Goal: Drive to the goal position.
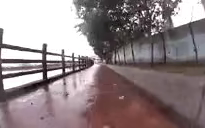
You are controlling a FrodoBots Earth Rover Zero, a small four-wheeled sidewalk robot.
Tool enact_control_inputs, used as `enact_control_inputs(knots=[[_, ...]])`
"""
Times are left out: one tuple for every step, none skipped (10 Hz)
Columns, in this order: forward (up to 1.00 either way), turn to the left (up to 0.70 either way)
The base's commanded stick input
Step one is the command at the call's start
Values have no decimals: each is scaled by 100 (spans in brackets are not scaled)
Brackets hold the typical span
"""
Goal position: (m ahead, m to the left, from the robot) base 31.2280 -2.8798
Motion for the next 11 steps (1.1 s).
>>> enact_control_inputs(knots=[[100,12],[100,20],[100,27],[100,19],[100,-1],[100,-1],[100,-1],[100,-1],[100,-1],[100,-1],[100,-1]])
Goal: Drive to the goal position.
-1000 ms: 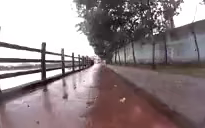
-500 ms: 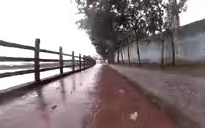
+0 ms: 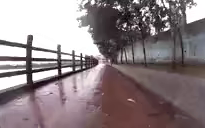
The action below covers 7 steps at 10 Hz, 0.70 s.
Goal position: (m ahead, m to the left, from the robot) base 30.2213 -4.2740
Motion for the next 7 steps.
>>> enact_control_inputs(knots=[[100,-1],[100,-1],[100,-1],[100,-1],[100,-1],[100,-1],[100,-1]])
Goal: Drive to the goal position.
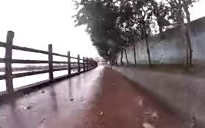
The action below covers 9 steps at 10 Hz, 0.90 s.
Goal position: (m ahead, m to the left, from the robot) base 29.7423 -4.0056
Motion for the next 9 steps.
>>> enact_control_inputs(knots=[[100,-1],[100,-1],[100,-1],[100,10],[100,34],[100,11],[100,-1],[100,-1],[100,-1]])
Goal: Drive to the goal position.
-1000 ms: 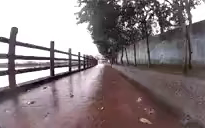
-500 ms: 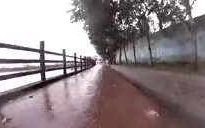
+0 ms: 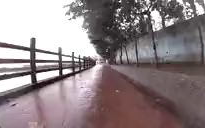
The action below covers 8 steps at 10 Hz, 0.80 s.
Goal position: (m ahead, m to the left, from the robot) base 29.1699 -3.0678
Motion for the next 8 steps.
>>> enact_control_inputs(knots=[[100,-1],[100,-1],[100,-1],[100,-1],[100,-1],[100,-1],[100,-1],[100,-1]])
